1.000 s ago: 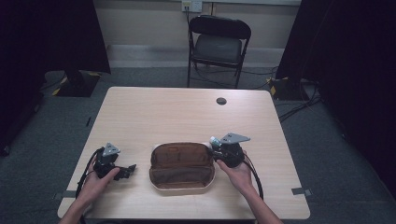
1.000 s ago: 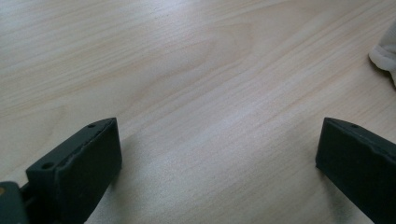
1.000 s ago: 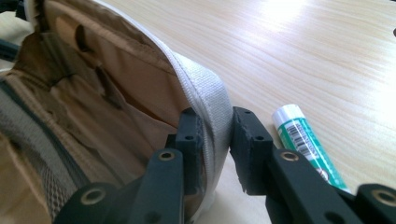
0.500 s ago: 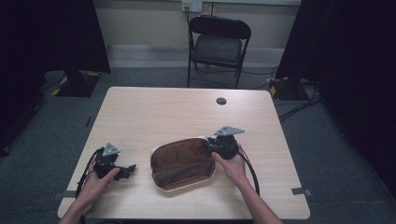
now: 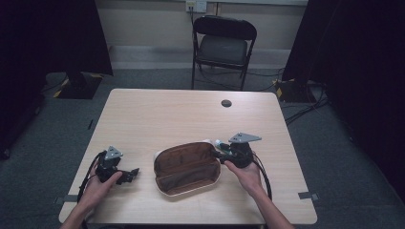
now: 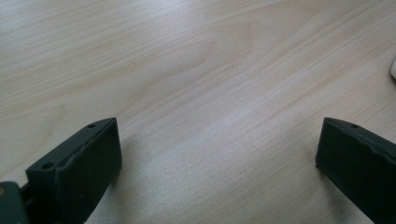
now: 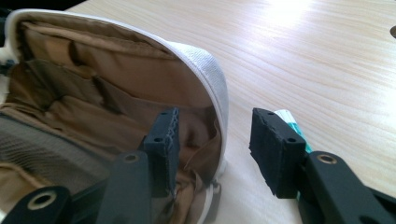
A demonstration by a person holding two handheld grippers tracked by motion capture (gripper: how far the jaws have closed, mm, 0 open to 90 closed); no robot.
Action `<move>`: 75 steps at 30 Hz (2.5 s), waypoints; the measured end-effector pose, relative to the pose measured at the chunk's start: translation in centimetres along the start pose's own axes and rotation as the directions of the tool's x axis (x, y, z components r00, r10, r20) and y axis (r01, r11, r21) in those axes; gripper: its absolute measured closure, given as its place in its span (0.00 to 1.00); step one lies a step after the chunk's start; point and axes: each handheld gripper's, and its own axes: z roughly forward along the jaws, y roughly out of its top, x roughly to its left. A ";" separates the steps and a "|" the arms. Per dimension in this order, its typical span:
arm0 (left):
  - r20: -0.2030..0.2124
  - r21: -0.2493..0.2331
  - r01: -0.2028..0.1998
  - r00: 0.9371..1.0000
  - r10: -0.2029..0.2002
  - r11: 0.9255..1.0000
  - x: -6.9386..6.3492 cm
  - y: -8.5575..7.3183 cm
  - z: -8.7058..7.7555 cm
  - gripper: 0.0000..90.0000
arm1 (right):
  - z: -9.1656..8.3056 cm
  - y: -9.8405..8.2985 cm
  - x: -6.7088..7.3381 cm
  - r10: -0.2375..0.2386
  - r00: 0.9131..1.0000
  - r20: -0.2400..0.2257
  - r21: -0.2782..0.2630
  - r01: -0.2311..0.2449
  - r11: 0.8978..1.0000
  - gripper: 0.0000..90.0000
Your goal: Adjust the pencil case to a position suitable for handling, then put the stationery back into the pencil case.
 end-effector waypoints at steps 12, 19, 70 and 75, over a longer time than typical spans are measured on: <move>0.000 0.000 0.000 1.000 0.000 1.000 0.0 0.0 0.0 0.00 | -2.9 -1.3 -2.5 0.013 0.998 0.064 -0.039 -0.010 0.999 0.60; 0.000 0.000 0.000 1.000 0.000 1.000 0.0 0.0 0.0 0.00 | -2.0 -3.2 -5.4 0.053 0.989 0.139 0.044 -0.060 0.997 0.56; -0.001 0.002 -0.005 1.000 0.005 1.000 0.0 0.0 0.0 0.00 | 1.9 -4.5 -5.1 0.001 0.989 0.150 0.131 -0.021 0.991 0.73; 0.000 0.001 -0.006 1.000 0.006 1.000 0.0 0.0 0.0 0.00 | 0.9 -4.0 -5.3 0.026 0.990 0.142 0.099 -0.040 0.994 0.73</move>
